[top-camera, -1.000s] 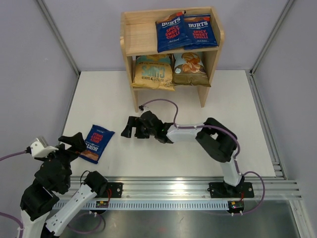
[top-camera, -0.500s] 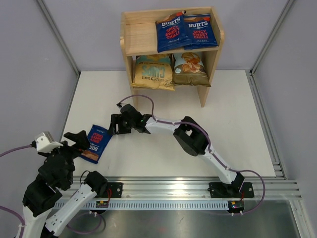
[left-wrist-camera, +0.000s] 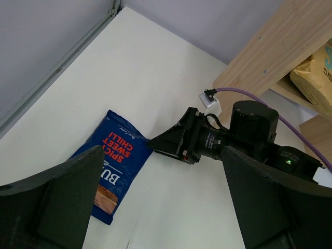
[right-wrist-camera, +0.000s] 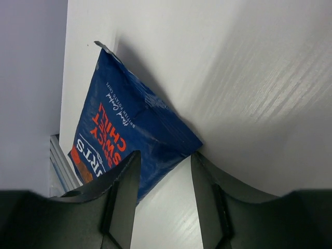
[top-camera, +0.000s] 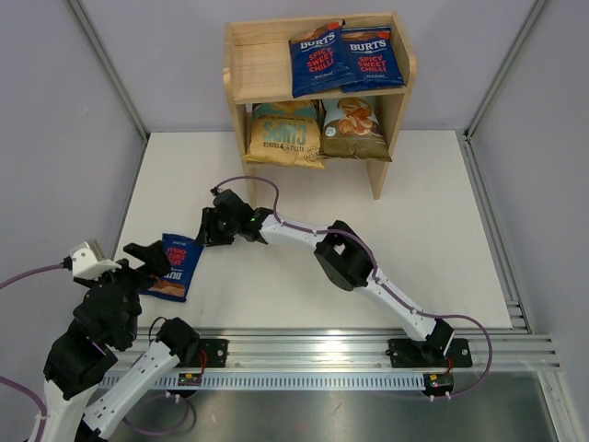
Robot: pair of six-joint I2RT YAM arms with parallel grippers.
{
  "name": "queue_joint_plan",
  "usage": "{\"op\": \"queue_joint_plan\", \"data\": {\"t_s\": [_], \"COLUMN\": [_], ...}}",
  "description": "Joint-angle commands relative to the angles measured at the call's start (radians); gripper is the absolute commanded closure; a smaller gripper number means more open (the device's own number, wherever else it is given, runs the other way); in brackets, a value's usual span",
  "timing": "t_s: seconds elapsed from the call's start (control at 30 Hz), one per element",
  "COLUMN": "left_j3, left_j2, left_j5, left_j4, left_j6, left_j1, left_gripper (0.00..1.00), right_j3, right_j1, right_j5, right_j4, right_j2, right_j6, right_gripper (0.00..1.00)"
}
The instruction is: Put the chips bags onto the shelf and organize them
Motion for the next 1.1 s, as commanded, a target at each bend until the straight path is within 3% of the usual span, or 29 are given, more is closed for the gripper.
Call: {"op": "queue_joint_plan", "data": {"t_s": [0.0,0.37,0.63,0.77,0.87,0.93,1.07], "left_j3": [-0.004,-0.009,-0.012,-0.017,-0.017,-0.018,-0.020], "left_j2": [0.011,0.004,-0.001,-0.004,-0.007,-0.010,-0.015], "left_j5": [0.018,0.042,0.062,0.071,0.074,0.076,0.077], "left_j4": [0.048,0.066,0.078,0.085,0.085,0.086,0.089], "left_j6": [0.019,0.035,0.049,0.055,0.057,0.057,0.059], "left_j1": [0.005,0.011,0.013,0.013,0.014,0.014,0.016], "left_gripper": [0.01,0.01,0.01,0.01,0.01,0.01,0.01], "right_j3": [0.027,0.121,0.217,0.173,0.162,0.130,0.044], "right_j1": [0.007,0.047,0.082,0.102,0.114,0.119,0.119], "right_j5": [0.133,0.369,0.374,0.394,0.415,0.428,0.426], "right_j4": [-0.219,-0.320,-0.365,-0.353,-0.363,-0.351,-0.269], "right_j2": [0.107,0.144,0.211,0.198,0.195,0.179,0.123], "right_j6": [-0.014,-0.061,-0.081,-0.123,-0.143,-0.153,-0.147], "right_gripper": [0.48,0.51,0.57,0.59,0.70,0.88,1.00]}}
